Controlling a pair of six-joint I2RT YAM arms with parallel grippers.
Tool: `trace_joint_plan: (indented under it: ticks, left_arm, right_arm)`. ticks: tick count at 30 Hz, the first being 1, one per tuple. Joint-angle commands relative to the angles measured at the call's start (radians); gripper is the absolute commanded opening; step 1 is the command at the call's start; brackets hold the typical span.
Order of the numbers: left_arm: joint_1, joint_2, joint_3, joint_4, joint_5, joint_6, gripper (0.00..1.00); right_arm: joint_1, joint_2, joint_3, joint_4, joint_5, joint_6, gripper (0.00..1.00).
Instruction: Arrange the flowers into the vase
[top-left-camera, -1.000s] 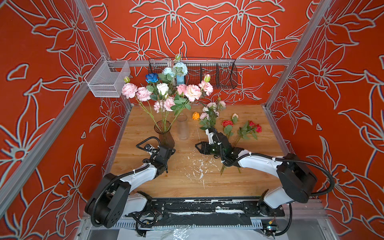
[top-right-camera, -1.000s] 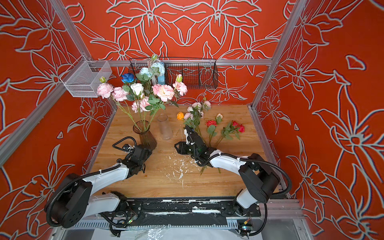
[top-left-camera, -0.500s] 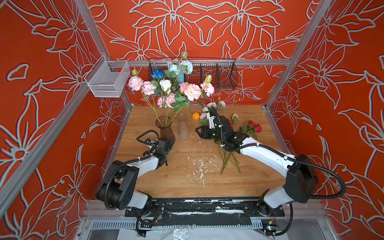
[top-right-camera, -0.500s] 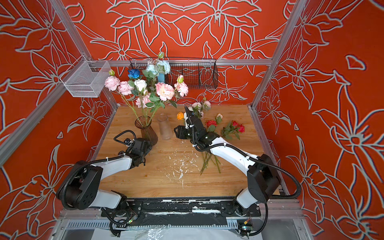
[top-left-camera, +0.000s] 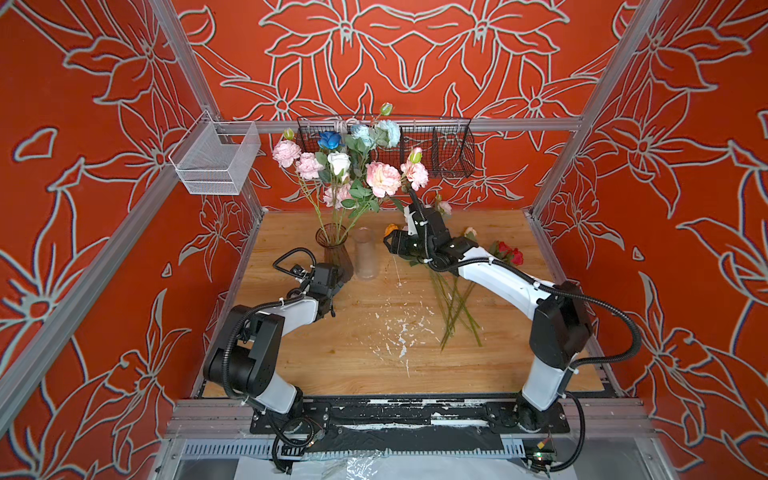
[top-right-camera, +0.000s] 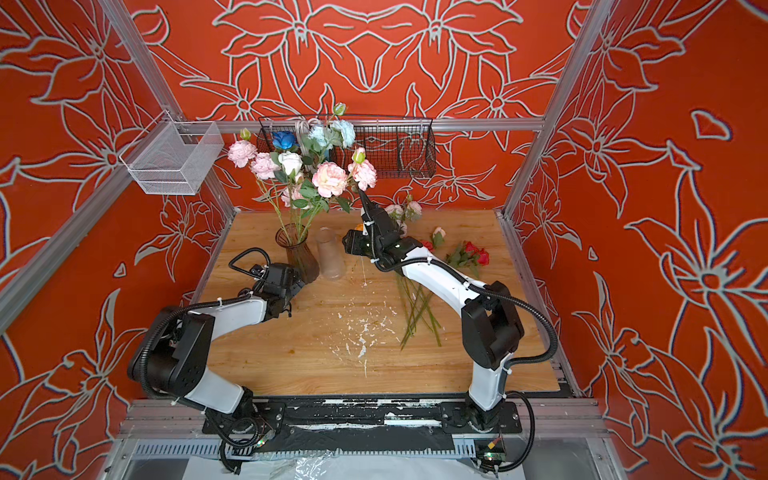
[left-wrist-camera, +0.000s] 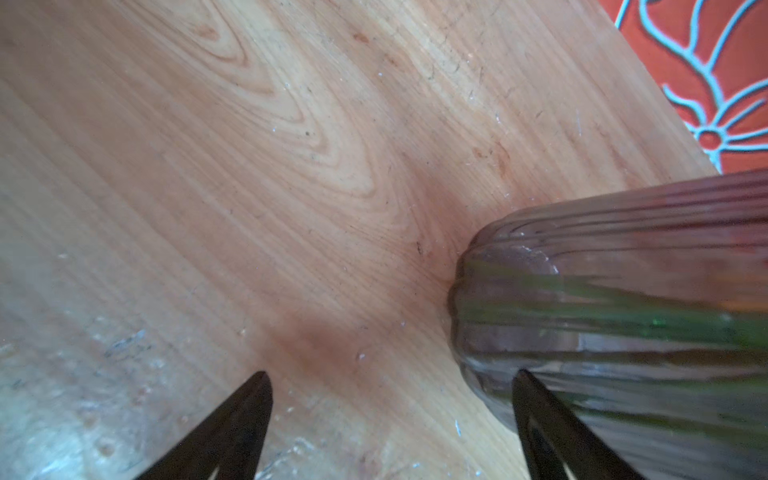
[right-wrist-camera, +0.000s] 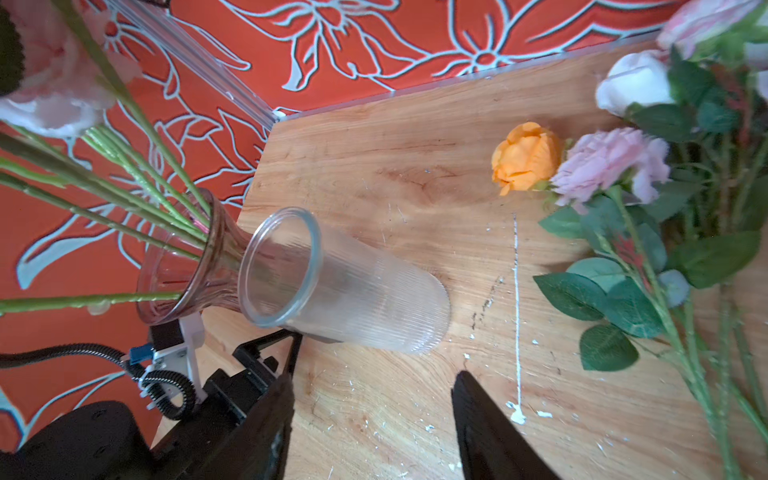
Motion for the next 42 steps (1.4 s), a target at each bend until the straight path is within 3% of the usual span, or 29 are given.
trace_joint_plan:
  ticks: [1, 6, 9, 17, 31, 37, 42]
  left_arm:
    - [0.017, 0.028, 0.035, 0.030, 0.016, 0.019, 0.90]
    - [0.035, 0.023, 0.051, 0.018, 0.038, 0.045, 0.91]
    - [0.037, -0.050, -0.005, 0.070, 0.064, 0.082, 0.92]
    - [0.036, -0.246, -0.073, 0.009, 0.089, 0.122, 0.94]
    - [0.037, -0.989, -0.206, -0.444, 0.115, 0.167, 0.94]
    - [0.036, -1.213, -0.224, -0.585, 0.128, 0.162, 0.94]
    - [0.036, -1.312, -0.199, -0.653, 0.111, 0.177, 0.94]
  right_arm:
    - [-0.005, 0.040, 0.066, -0.018, -0.027, -0.002, 0.64]
    - [-0.003, 0.123, 0.175, -0.066, -0.053, -0.013, 0.64]
    - [-0.003, 0.155, 0.222, -0.092, -0.052, -0.011, 0.64]
    - [0.003, 0.258, 0.376, -0.194, -0.041, -0.037, 0.61]
    - [0.027, 0.376, 0.553, -0.340, 0.016, -0.043, 0.51]
    - [0.036, 0.394, 0.582, -0.366, 0.042, -0.015, 0.45]
    - [0.058, 0.408, 0.628, -0.408, 0.077, -0.026, 0.40]
